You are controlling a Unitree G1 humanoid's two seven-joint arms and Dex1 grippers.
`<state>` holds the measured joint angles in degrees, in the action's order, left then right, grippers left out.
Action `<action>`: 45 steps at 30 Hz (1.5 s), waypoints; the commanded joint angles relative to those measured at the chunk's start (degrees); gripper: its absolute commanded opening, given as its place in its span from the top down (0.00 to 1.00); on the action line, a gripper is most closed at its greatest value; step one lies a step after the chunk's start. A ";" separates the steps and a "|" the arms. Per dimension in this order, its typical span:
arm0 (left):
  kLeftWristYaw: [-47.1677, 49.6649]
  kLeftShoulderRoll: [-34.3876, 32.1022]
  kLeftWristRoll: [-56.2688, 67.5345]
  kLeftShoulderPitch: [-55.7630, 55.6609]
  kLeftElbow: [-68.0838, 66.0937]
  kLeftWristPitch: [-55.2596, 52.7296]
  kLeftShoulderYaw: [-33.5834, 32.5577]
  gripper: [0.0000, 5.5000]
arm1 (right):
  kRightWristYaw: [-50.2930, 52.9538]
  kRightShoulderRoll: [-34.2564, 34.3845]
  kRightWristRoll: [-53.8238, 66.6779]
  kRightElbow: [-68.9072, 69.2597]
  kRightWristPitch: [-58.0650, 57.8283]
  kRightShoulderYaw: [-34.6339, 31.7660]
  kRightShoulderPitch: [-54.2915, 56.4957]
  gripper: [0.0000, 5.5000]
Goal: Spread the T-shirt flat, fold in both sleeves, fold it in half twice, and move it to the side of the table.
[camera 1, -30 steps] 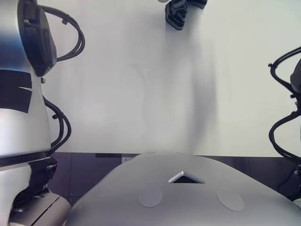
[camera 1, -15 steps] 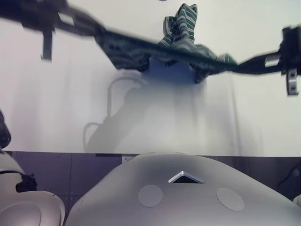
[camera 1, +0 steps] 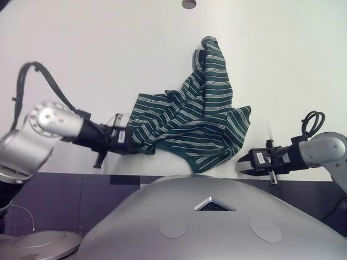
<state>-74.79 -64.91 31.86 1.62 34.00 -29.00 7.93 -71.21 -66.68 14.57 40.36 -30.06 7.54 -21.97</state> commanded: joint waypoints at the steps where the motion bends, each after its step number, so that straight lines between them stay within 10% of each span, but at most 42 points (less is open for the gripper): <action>1: 10.77 13.67 21.38 -19.23 -10.84 -10.11 -8.38 0.92 | 1.28 6.05 24.71 -9.52 -11.56 -18.81 19.48 0.76; 7: 28.03 42.79 -14.31 -38.35 -48.98 6.36 15.88 1.00 | 27.00 28.80 13.89 -27.09 -13.75 -4.40 37.36 1.00; 14: 37.68 57.93 -35.02 -46.82 -88.81 25.09 24.53 1.00 | 31.51 34.00 1.61 -34.03 -10.09 8.83 36.36 1.00; 20: 37.93 58.70 -42.23 -50.13 -98.04 28.98 24.74 1.00 | 32.65 33.02 -7.78 -39.12 -5.89 15.22 33.60 1.00; 33: 45.15 50.10 -43.62 -53.51 -108.55 30.16 14.32 1.00 | 39.06 39.92 -4.97 -45.75 -7.19 4.36 35.53 1.00; 40: 21.07 56.06 -26.72 -50.97 -88.59 21.61 3.52 1.00 | 37.70 41.50 -2.75 -41.72 -9.14 2.59 34.41 1.00; 45: 28.79 61.53 -33.10 -48.65 -85.80 15.88 8.99 1.00 | 37.20 41.90 -3.27 -40.24 -9.55 3.83 34.04 1.00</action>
<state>-48.70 -4.03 1.75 -46.67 -51.16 -12.47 15.05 -33.56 -25.19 11.38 -0.27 -38.19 10.38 13.11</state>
